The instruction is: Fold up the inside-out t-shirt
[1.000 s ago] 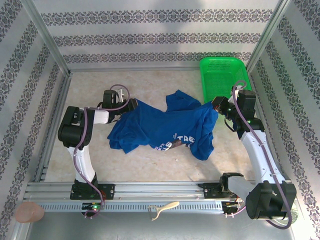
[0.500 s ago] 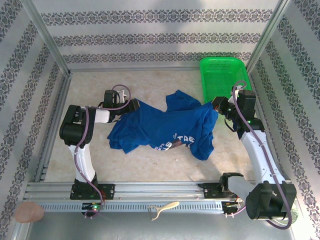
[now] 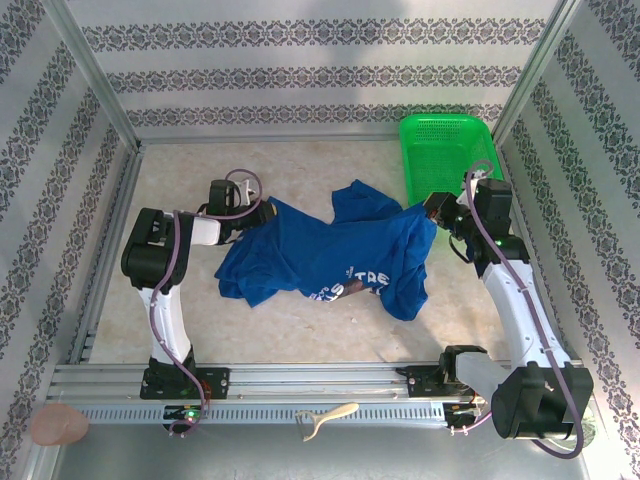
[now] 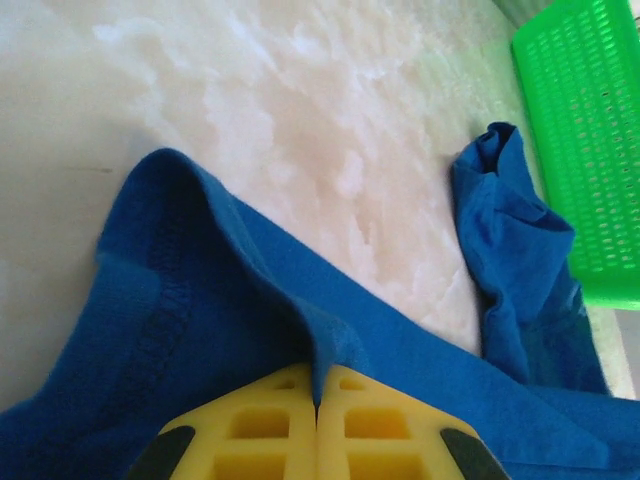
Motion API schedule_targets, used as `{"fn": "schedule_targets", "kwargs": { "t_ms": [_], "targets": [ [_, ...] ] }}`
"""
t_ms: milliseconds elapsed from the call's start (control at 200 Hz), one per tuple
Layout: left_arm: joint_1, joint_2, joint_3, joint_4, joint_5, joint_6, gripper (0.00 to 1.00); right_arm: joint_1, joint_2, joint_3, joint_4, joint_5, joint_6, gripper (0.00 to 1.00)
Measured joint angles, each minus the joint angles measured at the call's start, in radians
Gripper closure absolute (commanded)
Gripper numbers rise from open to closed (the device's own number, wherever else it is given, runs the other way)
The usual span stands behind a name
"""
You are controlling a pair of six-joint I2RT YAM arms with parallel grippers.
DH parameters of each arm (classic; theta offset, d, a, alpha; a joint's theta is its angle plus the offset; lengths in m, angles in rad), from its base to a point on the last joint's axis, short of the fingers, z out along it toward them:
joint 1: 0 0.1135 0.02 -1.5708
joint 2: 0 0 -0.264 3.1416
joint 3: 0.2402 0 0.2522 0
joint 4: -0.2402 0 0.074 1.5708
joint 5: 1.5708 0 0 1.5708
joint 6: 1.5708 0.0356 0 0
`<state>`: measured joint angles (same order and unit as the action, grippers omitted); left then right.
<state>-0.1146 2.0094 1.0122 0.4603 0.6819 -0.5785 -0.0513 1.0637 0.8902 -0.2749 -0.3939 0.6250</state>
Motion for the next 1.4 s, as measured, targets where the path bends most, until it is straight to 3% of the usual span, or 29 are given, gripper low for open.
{"fn": "schedule_targets", "kwargs": {
  "t_ms": [170,445,625,844,1174,1399],
  "targets": [
    [0.066,-0.232,0.042,-0.076,0.008,-0.100,1.00,-0.045,0.064,0.185,-0.029,-0.040,0.023,1.00],
    [0.268,-0.623,0.590,-0.246,0.009,-0.230,1.00,-0.193,0.140,0.691,-0.023,-0.154,0.150,1.00],
    [0.317,-0.739,0.728,-0.259,0.034,-0.322,1.00,-0.274,0.096,0.856,0.005,-0.224,0.243,1.00],
    [0.336,-0.769,0.768,-0.354,0.039,-0.388,1.00,-0.335,0.029,0.934,-0.002,-0.256,0.327,1.00],
    [0.352,-0.729,0.935,-0.544,-0.050,-0.371,1.00,-0.338,0.063,1.219,0.007,-0.252,0.368,1.00],
    [0.365,-0.477,0.918,-0.474,0.022,-0.410,1.00,-0.166,0.190,1.148,0.029,-0.238,0.306,1.00]
  ]
}}
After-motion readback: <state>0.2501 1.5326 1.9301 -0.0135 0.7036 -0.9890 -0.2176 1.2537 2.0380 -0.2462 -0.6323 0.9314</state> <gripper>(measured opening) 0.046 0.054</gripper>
